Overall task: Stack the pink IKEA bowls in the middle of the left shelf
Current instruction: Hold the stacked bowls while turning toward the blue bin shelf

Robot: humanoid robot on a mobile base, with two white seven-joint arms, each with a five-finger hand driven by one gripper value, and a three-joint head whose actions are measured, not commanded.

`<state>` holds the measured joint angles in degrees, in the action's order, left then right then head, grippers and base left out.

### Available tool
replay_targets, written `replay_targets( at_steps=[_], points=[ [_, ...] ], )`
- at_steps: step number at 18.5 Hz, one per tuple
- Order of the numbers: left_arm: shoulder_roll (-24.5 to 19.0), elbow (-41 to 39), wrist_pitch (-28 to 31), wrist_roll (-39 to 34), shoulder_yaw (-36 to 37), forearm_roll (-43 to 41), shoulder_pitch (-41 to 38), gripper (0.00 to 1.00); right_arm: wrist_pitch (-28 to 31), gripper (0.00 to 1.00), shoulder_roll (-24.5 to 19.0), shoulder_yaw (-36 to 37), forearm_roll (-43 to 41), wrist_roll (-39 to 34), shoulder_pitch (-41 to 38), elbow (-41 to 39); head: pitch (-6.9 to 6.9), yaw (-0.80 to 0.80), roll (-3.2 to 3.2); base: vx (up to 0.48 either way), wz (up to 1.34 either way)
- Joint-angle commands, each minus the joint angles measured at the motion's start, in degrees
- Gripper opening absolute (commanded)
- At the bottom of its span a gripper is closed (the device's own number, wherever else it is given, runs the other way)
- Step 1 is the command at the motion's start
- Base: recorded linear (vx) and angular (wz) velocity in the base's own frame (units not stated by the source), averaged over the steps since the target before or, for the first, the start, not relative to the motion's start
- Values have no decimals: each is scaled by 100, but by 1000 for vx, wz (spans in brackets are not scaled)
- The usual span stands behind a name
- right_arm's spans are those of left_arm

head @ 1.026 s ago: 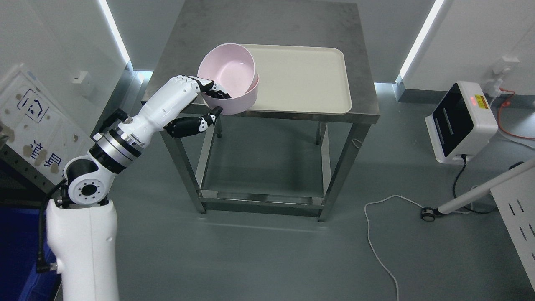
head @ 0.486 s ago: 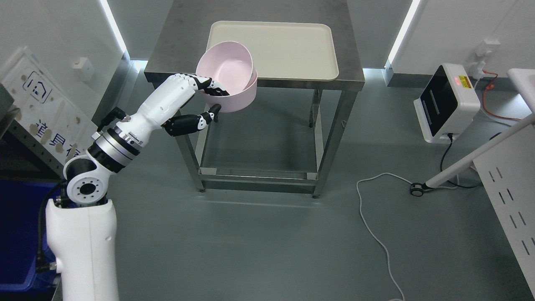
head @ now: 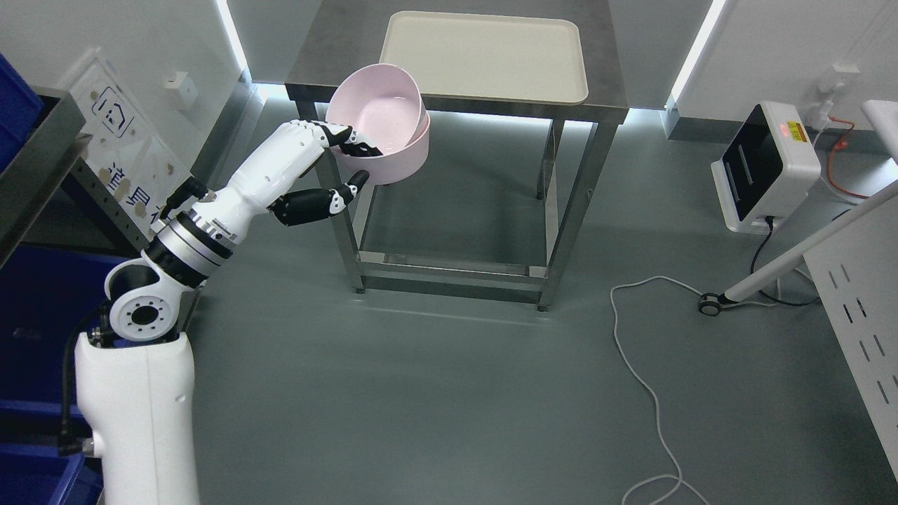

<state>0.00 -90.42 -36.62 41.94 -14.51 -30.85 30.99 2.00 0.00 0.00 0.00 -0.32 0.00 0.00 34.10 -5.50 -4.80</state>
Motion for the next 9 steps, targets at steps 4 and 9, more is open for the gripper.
replay_targets(
  at_steps=[4,9],
  points=[
    [-100,7,-12,7,-25,114,12,4,2,100,100,70,0,-4,-167,-193,0,0,0,-218,89],
    [-100,7,-3,16,-25,149,12,4,-7,100,100,70,0,-4,-167,-193,0,0,0,-243,242]
  ],
)
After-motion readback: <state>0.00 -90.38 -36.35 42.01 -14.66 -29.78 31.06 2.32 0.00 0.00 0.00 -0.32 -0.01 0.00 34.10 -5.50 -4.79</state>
